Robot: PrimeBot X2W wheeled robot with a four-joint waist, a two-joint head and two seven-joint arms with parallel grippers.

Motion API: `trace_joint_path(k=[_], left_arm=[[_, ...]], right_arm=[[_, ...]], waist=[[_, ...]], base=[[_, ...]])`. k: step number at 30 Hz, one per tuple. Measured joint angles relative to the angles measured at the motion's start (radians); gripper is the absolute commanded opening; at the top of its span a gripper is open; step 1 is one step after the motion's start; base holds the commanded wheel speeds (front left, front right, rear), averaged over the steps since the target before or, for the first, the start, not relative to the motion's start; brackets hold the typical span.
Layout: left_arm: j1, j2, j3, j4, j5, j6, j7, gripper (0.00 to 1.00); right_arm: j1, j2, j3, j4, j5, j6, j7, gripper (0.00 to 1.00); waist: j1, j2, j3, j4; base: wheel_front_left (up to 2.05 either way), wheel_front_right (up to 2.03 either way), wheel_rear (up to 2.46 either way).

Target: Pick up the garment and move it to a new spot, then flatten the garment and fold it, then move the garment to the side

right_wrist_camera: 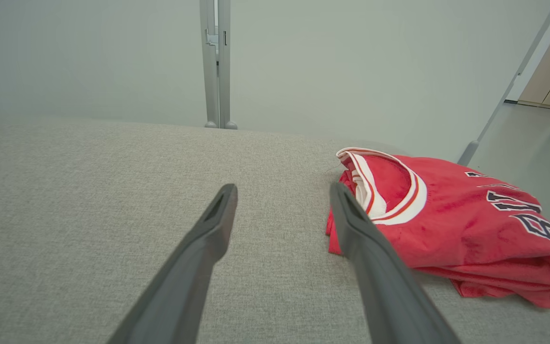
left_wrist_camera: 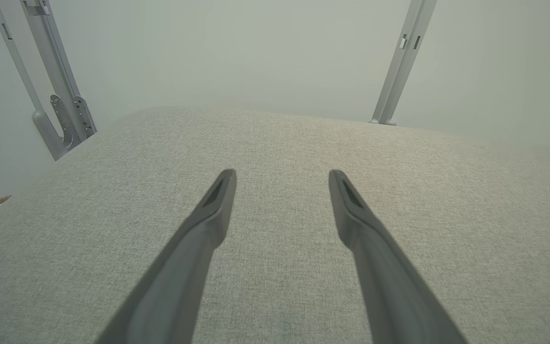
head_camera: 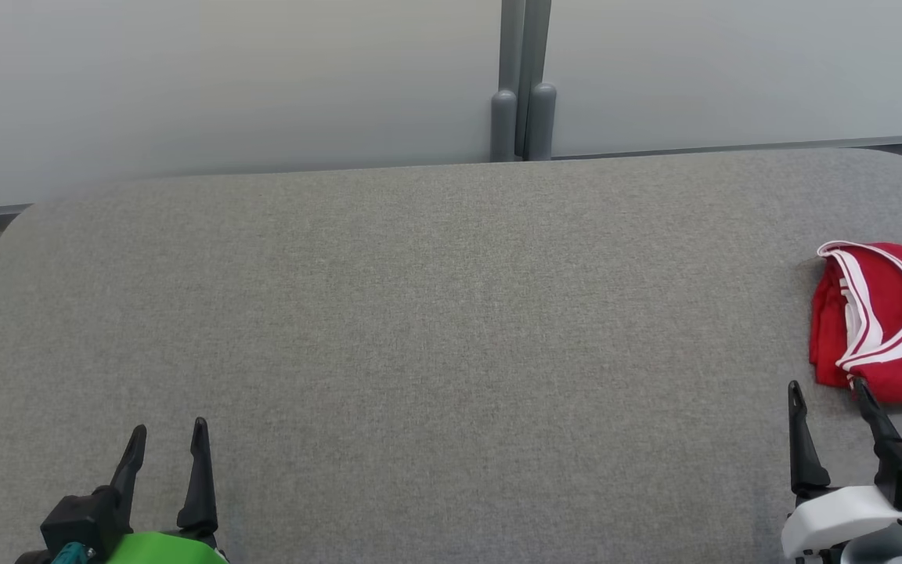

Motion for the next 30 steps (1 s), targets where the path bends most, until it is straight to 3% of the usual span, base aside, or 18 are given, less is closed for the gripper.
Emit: trace_joint_path(k=[30], left_arm=[[0.000,-0.008,0.000,-0.002,0.000,-0.001,0.000,1.00]], right_arm=[[-0.010,0.000,-0.007,0.003,-0.018,0.000,0.000,1.00]], waist=[[0.0000,0.0000,0.001,0.005]], base=[[0.00,0.00,0.00]])
